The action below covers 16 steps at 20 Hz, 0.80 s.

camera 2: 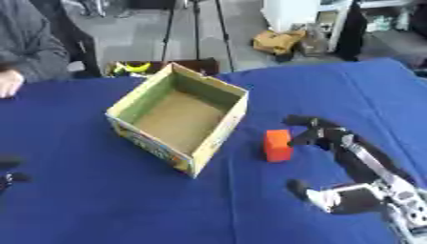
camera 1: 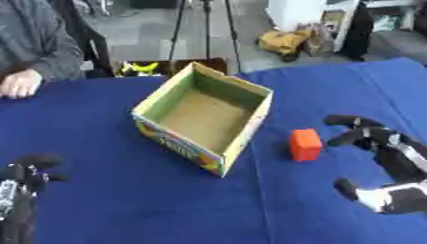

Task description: Pick up objects on the table and place them in the box.

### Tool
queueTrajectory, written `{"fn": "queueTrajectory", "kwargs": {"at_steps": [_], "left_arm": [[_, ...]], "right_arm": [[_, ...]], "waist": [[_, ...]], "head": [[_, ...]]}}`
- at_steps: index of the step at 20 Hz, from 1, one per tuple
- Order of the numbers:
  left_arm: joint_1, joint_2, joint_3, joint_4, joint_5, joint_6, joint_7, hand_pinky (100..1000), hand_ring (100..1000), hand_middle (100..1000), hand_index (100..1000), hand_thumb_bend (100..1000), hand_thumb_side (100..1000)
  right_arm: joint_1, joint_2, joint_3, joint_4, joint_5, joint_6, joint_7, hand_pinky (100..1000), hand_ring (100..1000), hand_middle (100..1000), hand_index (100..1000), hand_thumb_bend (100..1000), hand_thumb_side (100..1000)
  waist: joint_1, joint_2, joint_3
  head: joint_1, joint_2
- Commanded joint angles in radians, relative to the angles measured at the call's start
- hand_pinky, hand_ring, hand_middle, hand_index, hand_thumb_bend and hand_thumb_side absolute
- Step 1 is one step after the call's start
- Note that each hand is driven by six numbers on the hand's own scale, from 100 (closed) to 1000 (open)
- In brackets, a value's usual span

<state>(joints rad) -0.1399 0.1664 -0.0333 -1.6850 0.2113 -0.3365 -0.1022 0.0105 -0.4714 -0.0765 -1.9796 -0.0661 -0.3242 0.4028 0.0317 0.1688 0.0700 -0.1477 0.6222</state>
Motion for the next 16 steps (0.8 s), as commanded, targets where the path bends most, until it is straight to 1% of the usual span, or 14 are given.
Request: {"fn": "queueTrajectory", "kwargs": {"at_steps": [1,12,14,16], "left_arm": [[-0.004,0.004,0.002,-0.024,0.005,-0.002,-0.003,567,723,627,707,100,769],[-0.004,0.004,0.003,-0.024,0.005,-0.002,-0.003,567,724,627,708,100,769],[-0.004,0.004,0.003,-0.024,0.005,-0.002,-0.004,567,725,627,708,100,770],[-0.004,0.006,0.003,-0.023,0.004,-0.002,-0.004,567,725,627,708,100,771]], "right_arm": [[-0.003,-0.025,-0.007,-0.02,0.003,-0.002,0.006,775,1000,866,717,478,256],[-0.003,-0.028,-0.008,-0.02,0.002,-0.003,0.006,777,1000,867,719,473,268],[-0.002,-0.039,-0.009,-0.02,0.003,-0.011,0.006,778,1000,867,720,476,269],[0.002,-0.064,-0.01,-0.02,0.002,-0.03,0.0,777,1000,866,722,482,277]], "waist": [[-0.001,-0.012,0.0],[-0.002,-0.012,0.001],[-0.004,-0.012,0.002],[-0.006,-0.012,0.002]], "head": [[-0.002,-0.011],[-0.004,-0.011],[-0.005,-0.012],[-0.005,-0.012]]}}
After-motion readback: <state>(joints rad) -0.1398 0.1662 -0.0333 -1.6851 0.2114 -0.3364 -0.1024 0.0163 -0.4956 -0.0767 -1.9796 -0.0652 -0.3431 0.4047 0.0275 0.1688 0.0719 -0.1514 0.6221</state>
